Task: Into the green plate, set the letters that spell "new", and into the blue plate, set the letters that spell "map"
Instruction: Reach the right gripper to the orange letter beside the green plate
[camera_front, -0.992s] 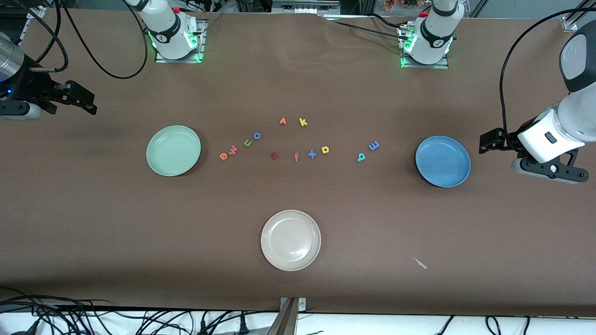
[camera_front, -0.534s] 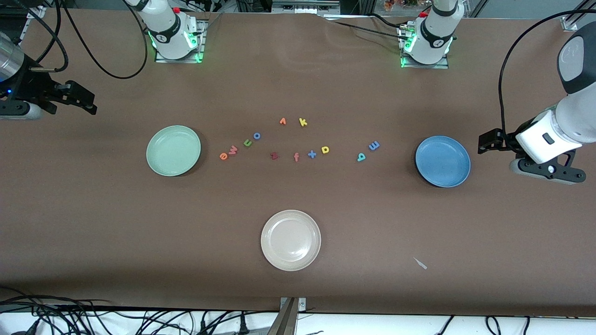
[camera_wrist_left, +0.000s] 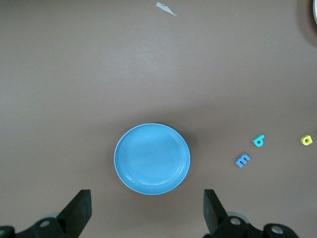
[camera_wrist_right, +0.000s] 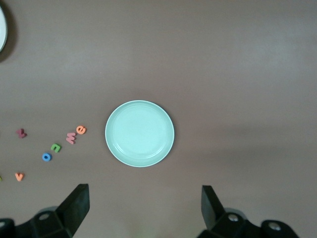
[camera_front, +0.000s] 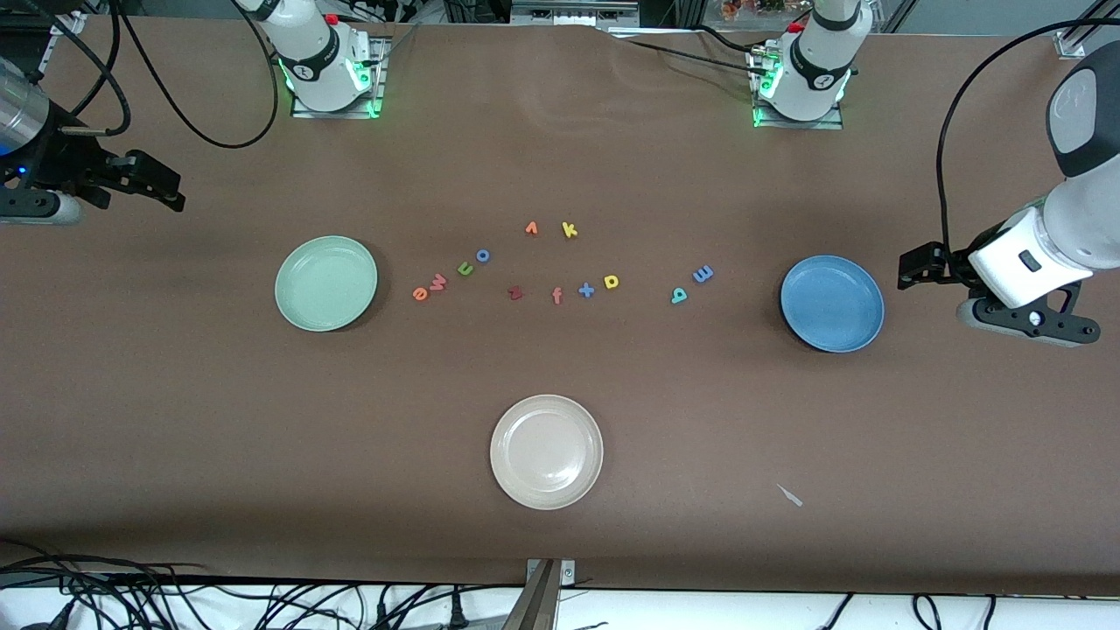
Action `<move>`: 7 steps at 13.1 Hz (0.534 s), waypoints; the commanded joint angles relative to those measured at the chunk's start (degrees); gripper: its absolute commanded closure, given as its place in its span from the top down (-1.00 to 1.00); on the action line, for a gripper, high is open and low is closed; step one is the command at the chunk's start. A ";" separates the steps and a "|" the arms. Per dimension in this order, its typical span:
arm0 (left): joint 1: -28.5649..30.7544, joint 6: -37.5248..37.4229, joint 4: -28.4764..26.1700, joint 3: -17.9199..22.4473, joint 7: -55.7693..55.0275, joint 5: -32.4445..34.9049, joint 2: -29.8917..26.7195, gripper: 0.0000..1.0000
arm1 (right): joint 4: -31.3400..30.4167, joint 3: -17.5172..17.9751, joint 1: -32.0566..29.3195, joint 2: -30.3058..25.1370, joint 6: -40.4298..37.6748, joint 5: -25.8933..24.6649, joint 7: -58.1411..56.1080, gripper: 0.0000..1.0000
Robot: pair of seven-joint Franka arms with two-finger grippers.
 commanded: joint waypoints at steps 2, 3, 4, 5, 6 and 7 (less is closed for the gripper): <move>0.47 0.65 -1.12 -0.09 1.35 -2.08 -0.84 0.99 | -1.85 2.26 0.39 -0.50 -0.49 -0.13 11.95 1.00; 0.47 0.65 -1.12 -0.09 1.35 -2.08 -0.84 0.99 | -2.99 3.40 1.00 -0.24 -1.02 -0.83 15.38 1.00; 0.47 0.65 -1.12 -0.09 1.35 -2.08 -0.84 0.99 | -5.00 4.02 1.09 -0.23 -1.72 -0.93 19.59 1.00; 0.47 0.65 -1.12 -0.09 1.35 -2.08 -0.84 0.99 | -6.85 4.20 1.53 0.46 -0.77 -0.93 22.07 1.00; 0.47 0.65 -1.12 -0.09 1.35 -2.08 -0.84 0.99 | -8.69 4.72 3.27 1.69 1.16 -0.84 22.97 1.00; 0.39 0.65 -1.12 -0.09 1.35 -2.08 -0.84 0.99 | -11.58 4.90 4.51 3.61 6.13 -0.84 25.15 1.00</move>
